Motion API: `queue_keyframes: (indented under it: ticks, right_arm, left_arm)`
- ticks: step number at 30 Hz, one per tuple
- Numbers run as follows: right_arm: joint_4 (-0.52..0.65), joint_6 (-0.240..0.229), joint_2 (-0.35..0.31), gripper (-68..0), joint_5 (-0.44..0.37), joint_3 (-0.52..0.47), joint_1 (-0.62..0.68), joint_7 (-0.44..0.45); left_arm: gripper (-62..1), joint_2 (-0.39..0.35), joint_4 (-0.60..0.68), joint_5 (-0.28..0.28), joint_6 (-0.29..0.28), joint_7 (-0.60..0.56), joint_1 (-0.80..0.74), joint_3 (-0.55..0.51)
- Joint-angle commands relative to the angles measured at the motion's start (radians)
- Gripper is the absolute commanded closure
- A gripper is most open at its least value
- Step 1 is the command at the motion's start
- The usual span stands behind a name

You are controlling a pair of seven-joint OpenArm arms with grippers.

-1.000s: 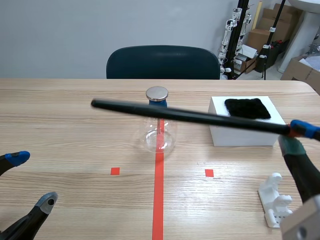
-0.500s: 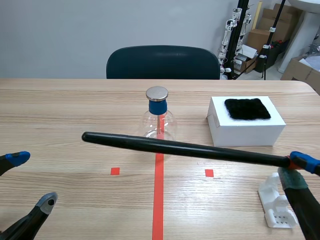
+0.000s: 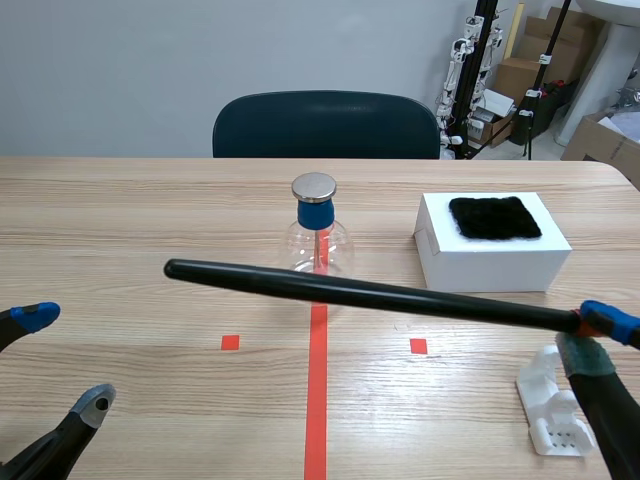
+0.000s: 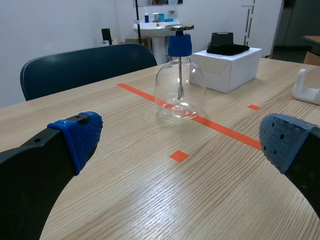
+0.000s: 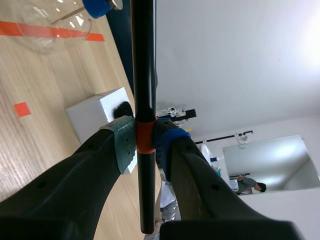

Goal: Do the electroscope experiment. pick up the black charging rod

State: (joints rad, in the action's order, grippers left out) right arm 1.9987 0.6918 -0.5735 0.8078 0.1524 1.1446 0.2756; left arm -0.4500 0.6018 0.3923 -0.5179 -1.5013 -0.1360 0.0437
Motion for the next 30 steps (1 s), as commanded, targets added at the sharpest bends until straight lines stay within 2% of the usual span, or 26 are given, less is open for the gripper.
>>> queue_keyframes:
  ticks: [1,5,30]
  right_arm:
    - [0.013,0.033,-0.008,-0.8,0.0,-0.001,-0.009,0.02]
    - [0.013,0.035,-0.008,-3.8,0.001,-0.001,-0.009,0.031]
    - [0.013,0.034,-0.008,-3.7,0.0,-0.001,-0.009,0.037]
  left_arm:
    - [-62.3,-0.011,0.014,-0.013,-0.002,-0.027,-0.002,-0.005]
    - [-62.3,-0.011,0.014,-0.013,-0.002,-0.027,-0.002,-0.005]
    - [-62.3,-0.011,0.014,-0.013,-0.002,-0.027,-0.002,-0.005]
